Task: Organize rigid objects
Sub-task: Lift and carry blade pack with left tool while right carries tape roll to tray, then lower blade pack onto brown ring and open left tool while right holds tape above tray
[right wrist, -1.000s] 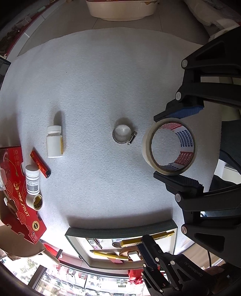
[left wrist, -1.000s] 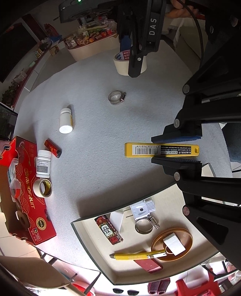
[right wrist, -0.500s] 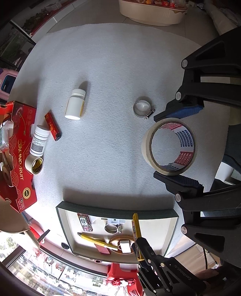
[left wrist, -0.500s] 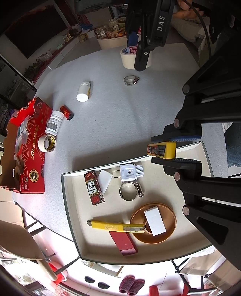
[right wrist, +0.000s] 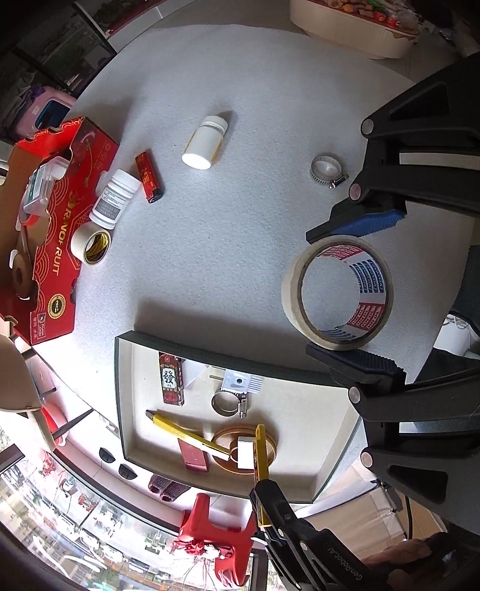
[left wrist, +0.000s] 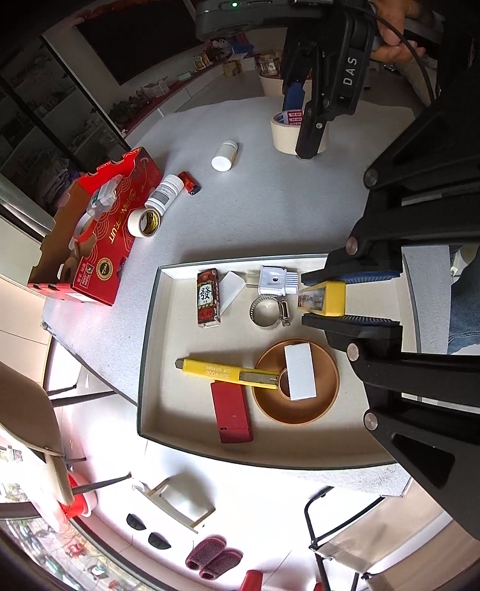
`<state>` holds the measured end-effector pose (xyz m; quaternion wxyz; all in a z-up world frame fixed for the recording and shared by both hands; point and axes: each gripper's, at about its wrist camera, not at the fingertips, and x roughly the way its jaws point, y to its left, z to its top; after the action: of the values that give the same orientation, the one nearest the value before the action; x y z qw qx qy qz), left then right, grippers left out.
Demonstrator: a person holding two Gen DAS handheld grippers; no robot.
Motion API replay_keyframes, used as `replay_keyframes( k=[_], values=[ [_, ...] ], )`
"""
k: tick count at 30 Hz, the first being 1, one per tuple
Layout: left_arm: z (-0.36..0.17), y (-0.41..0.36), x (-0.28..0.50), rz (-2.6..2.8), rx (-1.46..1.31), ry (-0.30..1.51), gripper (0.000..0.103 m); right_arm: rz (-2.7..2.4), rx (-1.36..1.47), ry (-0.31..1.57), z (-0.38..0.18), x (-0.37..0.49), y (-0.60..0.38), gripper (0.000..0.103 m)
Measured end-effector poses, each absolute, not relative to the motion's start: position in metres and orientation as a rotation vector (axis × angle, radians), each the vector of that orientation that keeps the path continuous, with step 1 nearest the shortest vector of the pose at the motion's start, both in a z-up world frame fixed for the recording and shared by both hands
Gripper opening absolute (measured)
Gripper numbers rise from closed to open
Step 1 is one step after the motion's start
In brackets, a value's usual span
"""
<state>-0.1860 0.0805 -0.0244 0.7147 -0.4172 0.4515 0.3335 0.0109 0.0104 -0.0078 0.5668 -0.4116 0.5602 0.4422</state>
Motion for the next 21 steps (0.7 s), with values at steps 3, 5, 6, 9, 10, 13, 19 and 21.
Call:
replay_keyframes(
  k=[3,5,6,9,10,13,19,21],
  values=[
    [-0.023,0.084,-0.202,0.777,-0.938,0.990,0.016,1.092,-0.998,1.298,-0.007,-0.006,0.024,0.055],
    [-0.021,0.085,-0.212,0.802,-0.942,0.984,0.016,1.130,-1.017,1.282,-0.006,-0.017,0.033,0.055],
    [-0.020,0.086,-0.215,0.812,-0.942,0.982,0.016,1.147,-1.027,1.273,-0.006,-0.023,0.037,0.055],
    [-0.017,0.087,-0.225,0.836,-0.937,0.975,0.016,1.211,-1.031,1.259,-0.004,-0.038,0.050,0.055],
    [-0.016,0.088,-0.227,0.843,-0.935,0.974,0.016,1.224,-1.038,1.253,-0.004,-0.043,0.054,0.055],
    [-0.014,0.092,-0.230,0.857,-0.929,0.966,0.016,1.262,-1.050,1.241,-0.002,-0.057,0.067,0.055],
    [-0.008,0.104,-0.228,0.868,-0.911,0.948,0.016,1.307,-1.058,1.229,0.000,-0.077,0.090,0.055],
    [-0.006,0.110,-0.225,0.869,-0.896,0.944,0.016,1.311,-1.052,1.229,0.001,-0.080,0.096,0.055]
  ],
)
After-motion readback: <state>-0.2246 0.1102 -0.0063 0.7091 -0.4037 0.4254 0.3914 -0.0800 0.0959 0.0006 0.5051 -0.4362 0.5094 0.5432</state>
